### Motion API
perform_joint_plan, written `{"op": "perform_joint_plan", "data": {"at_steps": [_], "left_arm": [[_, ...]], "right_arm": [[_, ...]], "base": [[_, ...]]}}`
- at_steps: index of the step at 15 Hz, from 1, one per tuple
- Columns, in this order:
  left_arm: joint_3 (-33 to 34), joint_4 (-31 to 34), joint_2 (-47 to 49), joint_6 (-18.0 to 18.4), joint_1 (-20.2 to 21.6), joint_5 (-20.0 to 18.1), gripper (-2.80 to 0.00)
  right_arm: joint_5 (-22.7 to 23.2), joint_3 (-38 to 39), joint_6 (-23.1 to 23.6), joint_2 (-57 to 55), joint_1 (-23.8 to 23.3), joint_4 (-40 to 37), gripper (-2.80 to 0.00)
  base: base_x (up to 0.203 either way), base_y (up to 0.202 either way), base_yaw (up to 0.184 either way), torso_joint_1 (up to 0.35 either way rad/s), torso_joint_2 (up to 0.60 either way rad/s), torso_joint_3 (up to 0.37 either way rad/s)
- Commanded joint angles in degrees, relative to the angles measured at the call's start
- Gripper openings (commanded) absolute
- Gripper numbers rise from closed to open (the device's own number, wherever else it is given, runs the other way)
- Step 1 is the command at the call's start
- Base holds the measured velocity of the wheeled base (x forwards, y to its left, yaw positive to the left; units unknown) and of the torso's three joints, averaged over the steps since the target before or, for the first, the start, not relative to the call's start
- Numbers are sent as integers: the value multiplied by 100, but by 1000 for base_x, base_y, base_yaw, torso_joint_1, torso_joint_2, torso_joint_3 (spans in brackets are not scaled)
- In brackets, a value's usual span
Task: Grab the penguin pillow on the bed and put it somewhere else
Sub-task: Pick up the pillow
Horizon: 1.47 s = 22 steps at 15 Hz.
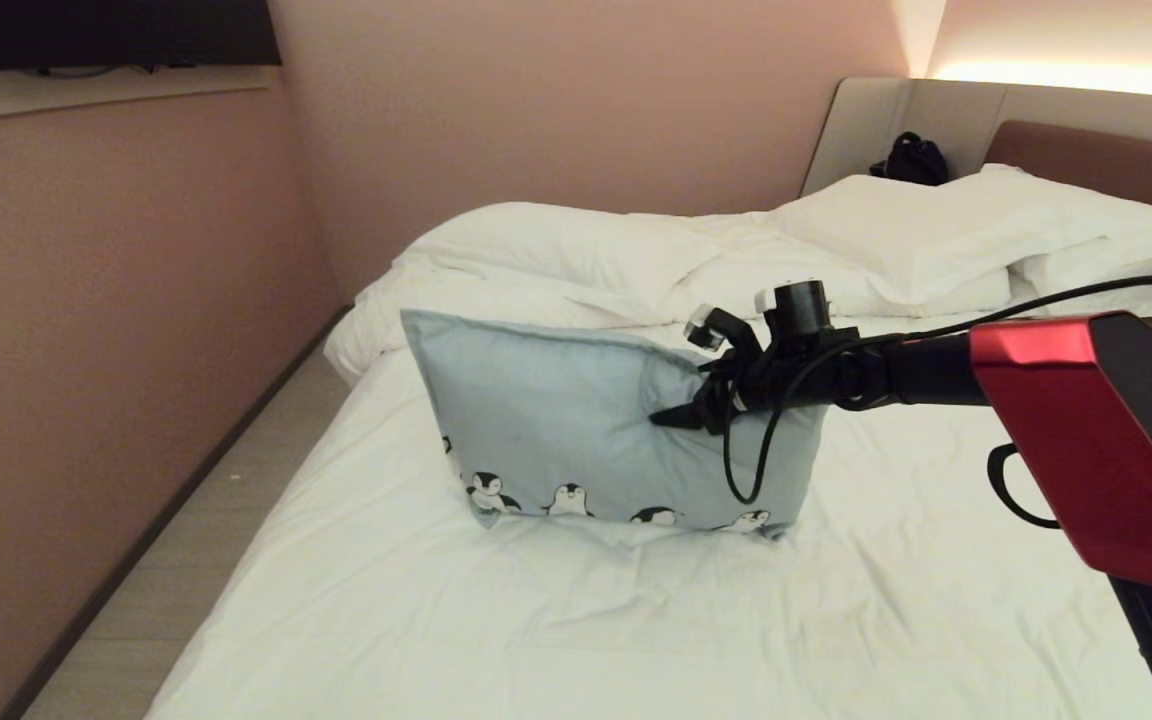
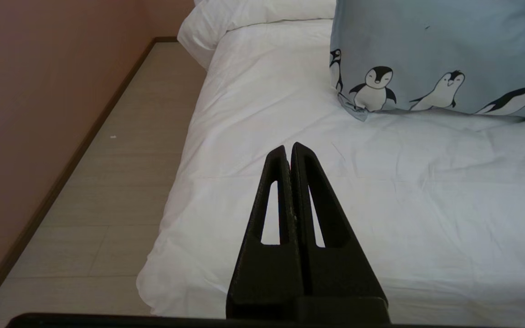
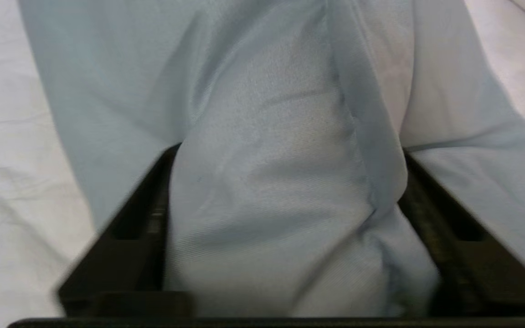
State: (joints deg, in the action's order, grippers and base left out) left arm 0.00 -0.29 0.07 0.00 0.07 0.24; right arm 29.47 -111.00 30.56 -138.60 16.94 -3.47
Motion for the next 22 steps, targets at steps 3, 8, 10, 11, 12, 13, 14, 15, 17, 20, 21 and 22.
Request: {"op": "perform_joint_plan", "data": {"at_steps": [3, 8, 10, 11, 12, 13, 14, 15, 17, 20, 21, 22], "left_arm": [[0, -6, 1, -2, 1, 2, -280], [0, -6, 1, 0, 1, 2, -280], [0, -6, 1, 0, 1, 2, -280], [0, -3, 1, 0, 1, 2, -280], [0, -6, 1, -1, 1, 2, -280], [0, -2, 1, 0, 1, 2, -280], [0, -6, 1, -9, 1, 2, -280], [0, -6, 1, 0, 1, 2, -280], [0, -6, 1, -9, 1, 2, -280], [0, -6, 1, 0, 1, 2, -280], [0, -6, 1, 0, 1, 2, -280], [0, -6, 1, 0, 1, 2, -280]], "right_arm": [[86, 8, 29, -19, 36, -13, -280], [103, 17, -22, 69, 111, -22, -280], [112, 17, -81, 200, 116, -30, -280], [120, 17, -157, 266, 116, -30, -280], [121, 17, -321, 343, 123, -26, -280], [121, 17, -423, 399, 125, -22, -280], [121, 17, -570, 521, 120, -22, -280], [119, 17, -654, 601, 116, -22, -280], [107, 17, -882, 928, 116, -22, -280], [46, 19, -1372, 1346, 116, -22, -280], [39, 22, -1574, 1544, 116, -26, -280], [20, 21, -1836, 1689, 116, -25, -280]], "base": [[0, 0, 0, 0, 0, 0], [0, 0, 0, 0, 0, 0], [0, 0, 0, 0, 0, 0], [0, 0, 0, 0, 0, 0], [0, 0, 0, 0, 0, 0], [0, 0, 0, 0, 0, 0], [0, 0, 0, 0, 0, 0], [0, 0, 0, 0, 0, 0], [0, 0, 0, 0, 0, 0], [0, 0, 0, 0, 0, 0], [0, 0, 0, 0, 0, 0], [0, 0, 0, 0, 0, 0]]}}
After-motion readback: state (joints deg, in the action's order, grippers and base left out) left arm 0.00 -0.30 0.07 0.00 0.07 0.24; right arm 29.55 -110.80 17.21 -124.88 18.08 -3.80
